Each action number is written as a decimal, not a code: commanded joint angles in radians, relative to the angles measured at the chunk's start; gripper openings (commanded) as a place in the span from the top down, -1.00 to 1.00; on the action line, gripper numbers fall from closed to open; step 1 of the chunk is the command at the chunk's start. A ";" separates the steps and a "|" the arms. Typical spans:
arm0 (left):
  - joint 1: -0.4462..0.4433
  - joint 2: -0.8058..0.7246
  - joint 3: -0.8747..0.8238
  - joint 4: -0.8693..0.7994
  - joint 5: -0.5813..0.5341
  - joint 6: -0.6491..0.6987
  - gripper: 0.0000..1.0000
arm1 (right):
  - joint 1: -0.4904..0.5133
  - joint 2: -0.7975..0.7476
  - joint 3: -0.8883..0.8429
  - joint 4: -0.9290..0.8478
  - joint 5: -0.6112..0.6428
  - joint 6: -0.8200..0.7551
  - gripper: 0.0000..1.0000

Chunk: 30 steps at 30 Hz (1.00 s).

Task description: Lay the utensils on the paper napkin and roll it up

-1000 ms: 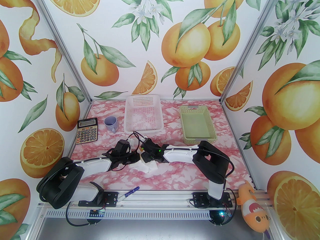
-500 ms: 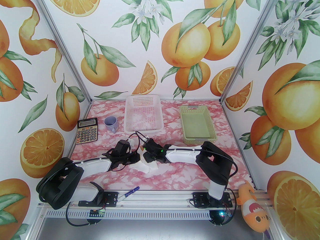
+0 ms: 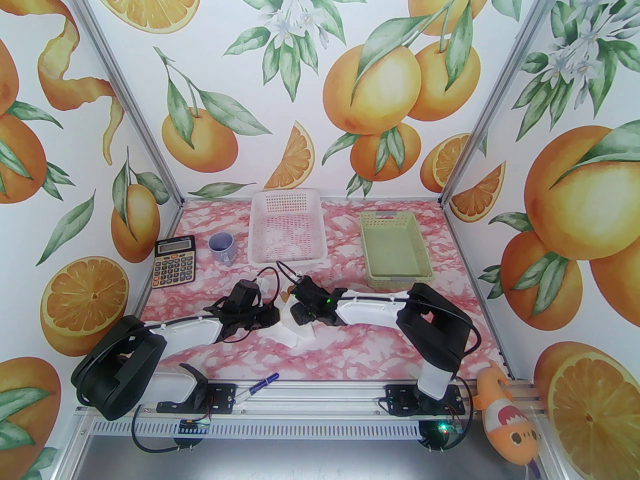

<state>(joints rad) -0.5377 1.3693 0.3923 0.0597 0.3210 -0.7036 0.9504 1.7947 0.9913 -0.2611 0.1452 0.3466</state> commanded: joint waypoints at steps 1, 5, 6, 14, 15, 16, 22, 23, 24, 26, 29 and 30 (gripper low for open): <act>0.007 -0.004 -0.026 -0.087 -0.042 0.010 1.00 | -0.011 -0.046 0.025 -0.047 -0.028 -0.004 -0.41; 0.005 -0.003 -0.026 -0.083 -0.039 0.010 1.00 | -0.016 -0.042 0.039 -0.001 -0.066 0.000 -0.51; 0.005 -0.003 -0.026 -0.084 -0.038 0.010 1.00 | -0.015 -0.031 0.045 0.007 -0.073 0.000 -0.54; 0.005 0.001 -0.026 -0.080 -0.036 0.007 1.00 | -0.016 0.065 0.107 0.026 -0.053 -0.021 -0.66; 0.006 0.001 -0.026 -0.078 -0.036 0.006 1.00 | -0.016 0.077 0.112 0.026 -0.057 -0.024 -0.66; 0.006 0.001 -0.026 -0.077 -0.036 0.007 1.00 | -0.016 0.087 0.116 0.026 -0.059 -0.025 -0.66; 0.005 -0.001 -0.027 -0.077 -0.036 0.003 1.00 | -0.015 0.136 0.136 0.005 -0.012 -0.040 -0.66; 0.005 -0.002 -0.029 -0.078 -0.038 0.001 1.00 | -0.016 0.141 0.135 -0.004 0.001 -0.043 -0.66; 0.005 -0.005 -0.031 -0.077 -0.041 -0.002 1.00 | -0.017 0.143 0.128 -0.011 0.013 -0.047 -0.66; 0.005 -0.011 -0.036 -0.077 -0.043 -0.009 1.00 | -0.025 0.140 0.109 -0.014 0.028 -0.051 -0.62; 0.005 -0.030 -0.044 -0.093 -0.053 -0.011 1.00 | -0.048 0.124 0.070 -0.027 0.052 -0.070 -0.49; 0.006 -0.036 -0.046 -0.096 -0.056 -0.013 1.00 | -0.058 0.111 0.058 -0.034 0.064 -0.084 -0.44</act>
<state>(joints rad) -0.5373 1.3548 0.3836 0.0563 0.3130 -0.7074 0.9363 1.9068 1.0966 -0.2333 0.1204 0.3019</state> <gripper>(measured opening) 0.058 0.739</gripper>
